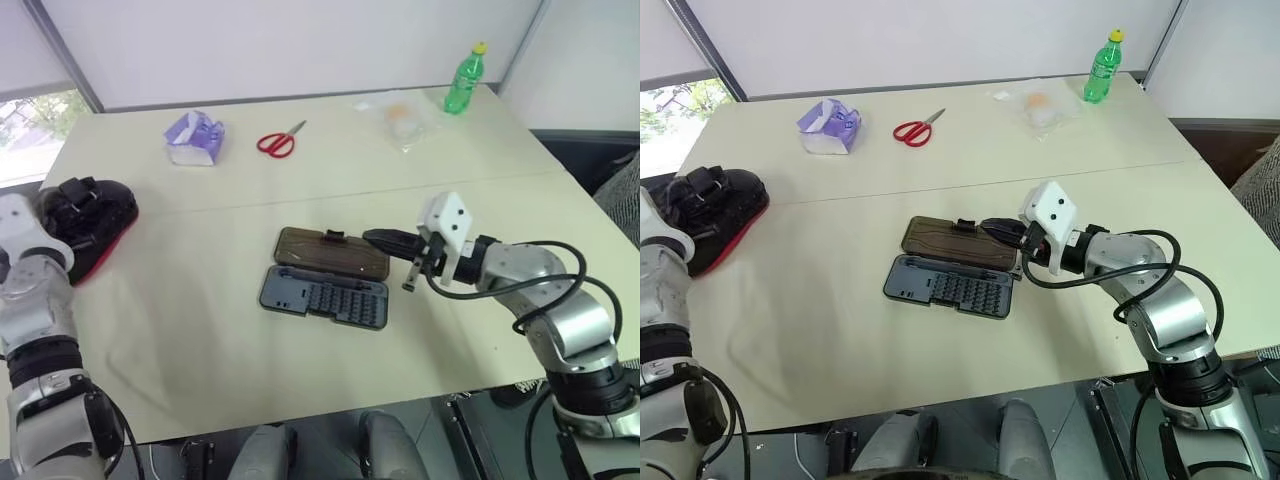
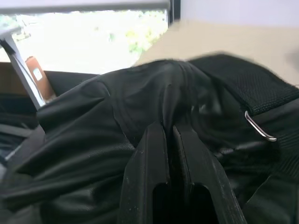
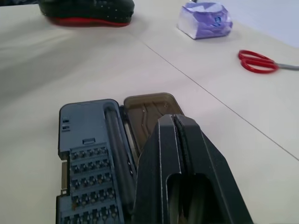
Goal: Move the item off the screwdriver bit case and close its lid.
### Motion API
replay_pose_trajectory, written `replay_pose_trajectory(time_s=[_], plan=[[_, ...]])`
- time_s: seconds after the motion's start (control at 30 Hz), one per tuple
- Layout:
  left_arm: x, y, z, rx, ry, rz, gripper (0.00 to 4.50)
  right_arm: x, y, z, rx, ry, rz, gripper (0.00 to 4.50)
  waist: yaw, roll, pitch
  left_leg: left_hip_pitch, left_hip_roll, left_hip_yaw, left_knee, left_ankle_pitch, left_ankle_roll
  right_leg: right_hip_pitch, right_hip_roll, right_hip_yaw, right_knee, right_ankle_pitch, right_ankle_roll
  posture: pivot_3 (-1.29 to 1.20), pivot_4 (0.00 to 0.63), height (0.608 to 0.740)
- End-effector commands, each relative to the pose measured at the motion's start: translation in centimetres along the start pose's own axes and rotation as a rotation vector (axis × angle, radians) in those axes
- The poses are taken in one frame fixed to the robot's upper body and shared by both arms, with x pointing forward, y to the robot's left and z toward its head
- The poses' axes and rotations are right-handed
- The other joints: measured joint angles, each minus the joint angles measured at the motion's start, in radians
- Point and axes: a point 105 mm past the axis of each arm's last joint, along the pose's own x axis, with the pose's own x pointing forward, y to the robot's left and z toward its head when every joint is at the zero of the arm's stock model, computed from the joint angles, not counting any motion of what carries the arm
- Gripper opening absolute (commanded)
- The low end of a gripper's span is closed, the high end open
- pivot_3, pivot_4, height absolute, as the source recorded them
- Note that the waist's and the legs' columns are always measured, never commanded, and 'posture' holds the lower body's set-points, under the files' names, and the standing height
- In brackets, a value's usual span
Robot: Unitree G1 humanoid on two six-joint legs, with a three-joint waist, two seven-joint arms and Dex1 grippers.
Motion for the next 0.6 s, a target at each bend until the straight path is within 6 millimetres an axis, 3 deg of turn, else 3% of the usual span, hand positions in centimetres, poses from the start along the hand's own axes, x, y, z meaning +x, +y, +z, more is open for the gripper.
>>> replay_pose_trajectory(time_s=[0.03,0.23,0.27,0.43,0.6], plan=[[0.1,0.7,0.6,0.004,-0.019,0.008,1.08,-0.5,0.1,1.4,-0.040,-0.038,-0.016,0.00,0.000,0.000,0.000,0.000,0.000,0.000,0.000,0.000,0.000,0.000,0.000,0.000,0.000,0.000,0.000,0.00,0.150,0.740],[-0.3,0.2,1.2,-0.008,-0.046,-0.045,4.18,-0.7,-0.1,1.4,-0.037,-0.034,-0.024,0.00,-0.012,0.000,0.000,0.000,0.000,0.000,0.000,0.000,0.000,0.000,0.000,0.000,0.000,0.000,0.000,0.00,0.150,0.740],[-0.4,0.1,1.6,-0.010,-0.059,-0.050,4.40,-0.7,-0.1,1.4,-0.037,-0.033,-0.024,0.00,-0.013,0.000,0.000,0.000,0.000,0.000,0.000,0.000,0.000,0.000,0.000,0.000,0.000,0.000,0.000,0.00,0.150,0.740],[-1.7,-1.2,4.7,-0.006,-0.165,-0.111,4.40,-0.7,-0.2,1.4,-0.029,-0.029,-0.017,0.00,-0.015,0.000,0.000,-0.001,0.001,0.000,0.000,0.000,0.000,-0.001,0.000,0.000,0.000,0.000,0.000,0.00,0.150,0.740],[-4.0,-4.0,9.2,-0.004,-0.292,-0.193,4.40,-0.6,-0.1,1.2,-0.018,-0.022,-0.008,0.00,-0.012,0.000,0.000,-0.004,0.001,-0.001,0.001,0.000,0.000,-0.002,-0.001,0.000,0.000,0.000,0.000,0.00,0.150,0.740]])
